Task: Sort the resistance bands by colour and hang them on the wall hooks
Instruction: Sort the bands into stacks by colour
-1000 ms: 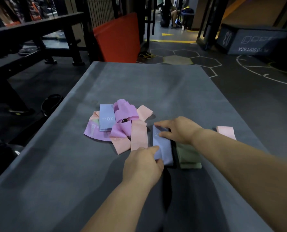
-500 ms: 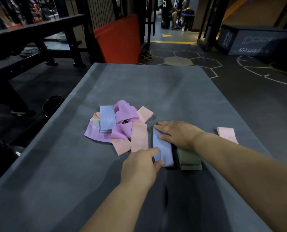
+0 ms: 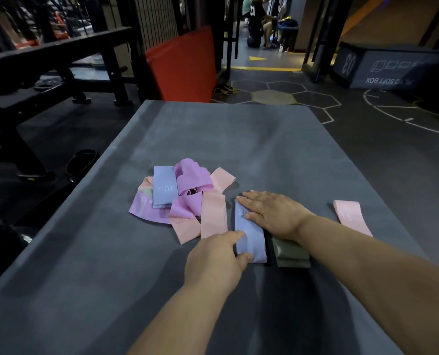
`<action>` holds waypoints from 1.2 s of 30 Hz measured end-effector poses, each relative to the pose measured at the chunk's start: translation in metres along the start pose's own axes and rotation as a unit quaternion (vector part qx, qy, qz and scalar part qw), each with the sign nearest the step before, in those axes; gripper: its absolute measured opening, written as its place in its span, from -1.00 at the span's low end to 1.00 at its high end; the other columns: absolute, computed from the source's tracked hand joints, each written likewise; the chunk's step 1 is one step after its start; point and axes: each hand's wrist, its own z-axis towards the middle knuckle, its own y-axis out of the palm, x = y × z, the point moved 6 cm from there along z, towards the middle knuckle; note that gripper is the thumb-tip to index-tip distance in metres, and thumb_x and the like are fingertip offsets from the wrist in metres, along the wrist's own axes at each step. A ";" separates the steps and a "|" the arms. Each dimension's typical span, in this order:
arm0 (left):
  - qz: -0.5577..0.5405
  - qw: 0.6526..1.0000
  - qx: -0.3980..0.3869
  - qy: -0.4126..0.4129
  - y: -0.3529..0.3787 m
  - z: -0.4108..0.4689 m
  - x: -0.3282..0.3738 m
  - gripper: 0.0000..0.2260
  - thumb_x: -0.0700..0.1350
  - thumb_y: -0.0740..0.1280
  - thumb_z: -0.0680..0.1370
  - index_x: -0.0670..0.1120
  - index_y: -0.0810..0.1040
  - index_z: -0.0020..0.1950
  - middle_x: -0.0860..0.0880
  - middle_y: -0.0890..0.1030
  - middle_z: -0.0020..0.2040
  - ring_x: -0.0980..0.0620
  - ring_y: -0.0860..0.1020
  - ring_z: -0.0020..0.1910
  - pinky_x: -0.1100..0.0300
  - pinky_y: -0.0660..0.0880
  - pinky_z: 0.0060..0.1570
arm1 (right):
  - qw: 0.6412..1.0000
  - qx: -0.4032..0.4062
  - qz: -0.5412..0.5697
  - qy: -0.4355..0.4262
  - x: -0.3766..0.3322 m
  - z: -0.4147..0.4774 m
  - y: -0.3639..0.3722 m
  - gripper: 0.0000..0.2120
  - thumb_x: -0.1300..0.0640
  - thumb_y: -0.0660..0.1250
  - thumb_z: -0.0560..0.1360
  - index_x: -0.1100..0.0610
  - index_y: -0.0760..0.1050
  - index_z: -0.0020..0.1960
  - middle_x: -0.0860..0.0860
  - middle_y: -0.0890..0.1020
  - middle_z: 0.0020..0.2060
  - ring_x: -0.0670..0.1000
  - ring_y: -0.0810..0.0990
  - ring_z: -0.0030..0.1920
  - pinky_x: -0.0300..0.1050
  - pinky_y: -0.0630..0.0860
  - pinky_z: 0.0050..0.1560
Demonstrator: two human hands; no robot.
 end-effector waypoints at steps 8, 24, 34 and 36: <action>0.013 1.000 0.009 0.024 -0.005 -0.004 0.007 -0.72 0.11 0.29 0.54 0.11 0.48 0.22 0.02 0.58 -0.03 -0.04 0.51 0.03 0.07 0.48 0.06 | 0.998 0.008 0.059 0.016 0.001 0.000 -0.006 -0.49 -0.10 0.09 0.63 -0.04 0.12 0.54 -0.07 0.18 0.52 -0.02 0.19 0.49 -0.15 0.10 0.46; -0.051 0.999 0.005 0.005 -0.015 -0.011 0.000 -0.61 0.15 0.24 0.55 0.16 0.37 0.38 0.03 0.55 0.18 -0.03 0.48 0.19 0.09 0.44 0.17 | 0.978 0.163 0.129 0.032 0.002 -0.007 -0.040 -0.74 -0.02 0.23 0.59 0.05 0.60 0.16 -0.03 0.62 0.14 0.03 0.53 0.18 -0.20 0.37 0.22; -0.007 0.989 0.096 -0.111 -0.063 -0.006 -0.051 -0.89 0.01 0.18 0.58 0.01 0.44 -0.07 -0.03 0.58 0.02 -0.10 0.49 0.03 0.12 0.39 -0.14 | 0.965 0.207 0.127 -0.096 -0.112 0.026 -0.074 -0.82 0.06 0.29 0.54 0.04 0.67 -0.06 0.00 0.67 -0.12 0.09 0.50 -0.04 0.03 0.42 0.04; 0.028 0.986 0.098 -0.129 -0.068 -0.006 -0.064 -0.86 0.01 0.18 0.58 0.00 0.47 0.01 -0.03 0.56 0.07 -0.10 0.47 0.10 0.11 0.39 -0.08 | 0.966 0.194 0.131 -0.107 -0.128 0.037 -0.071 -0.81 0.05 0.28 0.53 0.03 0.67 -0.09 -0.03 0.64 -0.13 0.06 0.50 -0.02 0.02 0.43 0.01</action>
